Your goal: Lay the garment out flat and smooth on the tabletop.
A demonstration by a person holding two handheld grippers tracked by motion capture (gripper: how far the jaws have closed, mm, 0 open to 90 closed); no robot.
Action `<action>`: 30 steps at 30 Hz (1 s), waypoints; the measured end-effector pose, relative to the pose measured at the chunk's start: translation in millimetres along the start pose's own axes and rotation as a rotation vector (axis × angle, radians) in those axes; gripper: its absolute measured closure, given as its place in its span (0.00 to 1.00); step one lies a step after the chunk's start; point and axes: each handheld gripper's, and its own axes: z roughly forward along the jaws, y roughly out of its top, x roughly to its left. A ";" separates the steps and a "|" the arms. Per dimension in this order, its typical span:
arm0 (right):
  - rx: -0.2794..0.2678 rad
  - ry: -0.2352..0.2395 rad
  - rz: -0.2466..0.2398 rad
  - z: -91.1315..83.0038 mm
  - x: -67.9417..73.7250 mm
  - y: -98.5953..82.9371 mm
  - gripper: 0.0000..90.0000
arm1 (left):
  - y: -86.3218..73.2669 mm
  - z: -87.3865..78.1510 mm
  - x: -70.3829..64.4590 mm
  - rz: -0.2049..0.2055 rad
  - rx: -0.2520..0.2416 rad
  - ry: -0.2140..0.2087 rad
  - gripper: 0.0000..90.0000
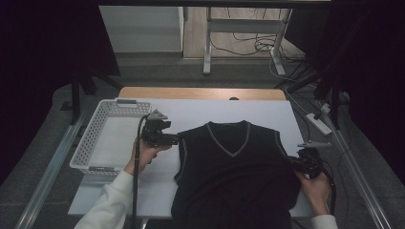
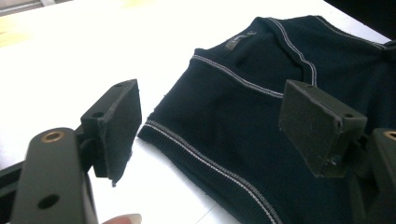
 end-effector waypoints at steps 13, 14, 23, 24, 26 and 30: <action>-0.149 0.063 -0.113 -23.2 48.2 14.8 0.46 | 0.1 0.5 -2.4 0.006 0.006 -0.005 0.24; -0.147 0.087 -0.121 -23.2 52.7 15.2 0.45 | 0.1 0.5 -2.6 0.007 0.007 -0.006 0.24; -0.124 0.248 -0.255 -21.1 115.2 14.7 0.43 | 0.2 -0.8 -1.8 0.004 0.002 -0.003 0.24; -0.117 0.266 -0.276 -20.6 124.3 14.2 0.42 | 0.2 -1.0 -1.9 0.004 0.001 -0.003 0.24; -0.105 0.307 -0.307 -19.6 139.9 13.6 0.42 | 0.2 -1.5 -2.5 0.005 -0.001 -0.002 0.24; -0.070 0.410 -0.376 -17.6 176.1 10.3 0.42 | 0.1 -1.1 -2.6 0.006 0.001 -0.003 0.24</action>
